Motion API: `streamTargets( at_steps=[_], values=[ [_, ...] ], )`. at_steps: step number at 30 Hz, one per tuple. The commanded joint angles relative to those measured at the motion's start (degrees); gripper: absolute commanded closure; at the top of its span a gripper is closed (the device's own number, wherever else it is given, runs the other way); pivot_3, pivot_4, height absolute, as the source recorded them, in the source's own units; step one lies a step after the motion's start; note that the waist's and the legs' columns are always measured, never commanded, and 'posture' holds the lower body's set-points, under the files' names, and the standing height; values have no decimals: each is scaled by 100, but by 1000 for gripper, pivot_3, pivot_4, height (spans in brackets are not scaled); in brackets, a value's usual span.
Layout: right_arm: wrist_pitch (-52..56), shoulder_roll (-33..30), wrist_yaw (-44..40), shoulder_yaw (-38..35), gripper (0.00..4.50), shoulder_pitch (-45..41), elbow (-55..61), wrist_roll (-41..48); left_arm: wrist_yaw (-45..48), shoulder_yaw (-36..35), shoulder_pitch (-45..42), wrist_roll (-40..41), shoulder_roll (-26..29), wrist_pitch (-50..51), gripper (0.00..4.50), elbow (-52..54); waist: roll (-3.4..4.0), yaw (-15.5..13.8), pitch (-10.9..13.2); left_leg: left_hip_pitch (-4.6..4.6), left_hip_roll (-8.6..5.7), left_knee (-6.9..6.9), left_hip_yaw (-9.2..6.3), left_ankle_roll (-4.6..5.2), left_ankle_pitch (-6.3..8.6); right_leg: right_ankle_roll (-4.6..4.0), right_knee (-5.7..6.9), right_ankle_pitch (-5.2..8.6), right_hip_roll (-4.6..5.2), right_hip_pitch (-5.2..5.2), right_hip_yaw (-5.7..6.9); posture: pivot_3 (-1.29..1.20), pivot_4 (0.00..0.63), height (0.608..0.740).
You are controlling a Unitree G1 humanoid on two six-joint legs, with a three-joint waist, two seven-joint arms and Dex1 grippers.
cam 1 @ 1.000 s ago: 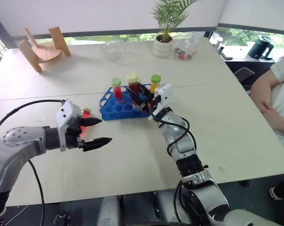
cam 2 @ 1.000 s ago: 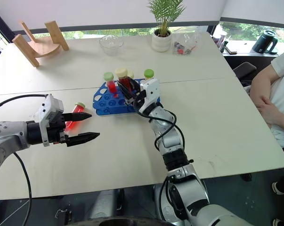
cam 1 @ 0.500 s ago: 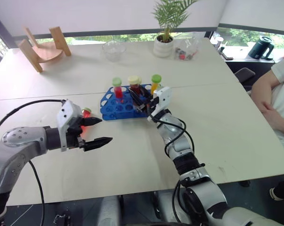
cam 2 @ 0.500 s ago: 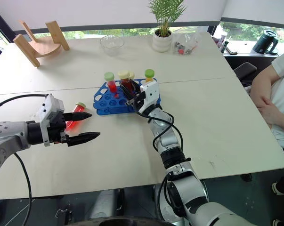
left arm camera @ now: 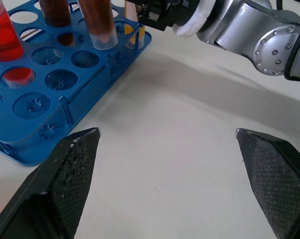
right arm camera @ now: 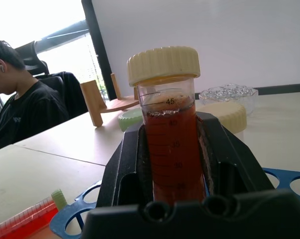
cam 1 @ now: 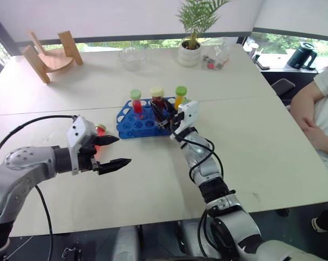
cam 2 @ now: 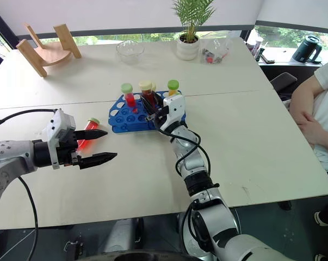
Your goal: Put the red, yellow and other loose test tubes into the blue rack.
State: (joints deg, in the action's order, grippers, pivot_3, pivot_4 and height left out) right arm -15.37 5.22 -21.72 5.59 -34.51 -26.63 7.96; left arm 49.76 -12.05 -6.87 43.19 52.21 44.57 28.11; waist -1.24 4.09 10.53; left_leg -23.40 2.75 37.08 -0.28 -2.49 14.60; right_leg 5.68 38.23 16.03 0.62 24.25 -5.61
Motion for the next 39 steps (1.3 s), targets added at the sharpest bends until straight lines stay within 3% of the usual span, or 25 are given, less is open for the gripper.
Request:
streamTargets(
  at_steps=[1,35,39],
  values=[
    [20,44,87,-27,3640,79,-45,-44,-2,-31,-67,27,-10,-50,0,177,0,0,0,0,0,0,0,0,0,0,0,0,0,-1,0,0,150,740],
    [-271,275,445,-8,3640,16,-752,-258,-133,37,-112,88,-88,17,0,308,-2,11,-1,7,1,2,-1,-2,-2,-3,1,-1,-1,-7,0,0,150,740],
    [-161,193,142,53,1664,207,-544,-181,-145,26,-87,87,-82,15,0,316,-1,5,-1,7,1,1,-2,-3,-2,-3,1,-1,-2,-8,0,0,150,740]
  ],
)
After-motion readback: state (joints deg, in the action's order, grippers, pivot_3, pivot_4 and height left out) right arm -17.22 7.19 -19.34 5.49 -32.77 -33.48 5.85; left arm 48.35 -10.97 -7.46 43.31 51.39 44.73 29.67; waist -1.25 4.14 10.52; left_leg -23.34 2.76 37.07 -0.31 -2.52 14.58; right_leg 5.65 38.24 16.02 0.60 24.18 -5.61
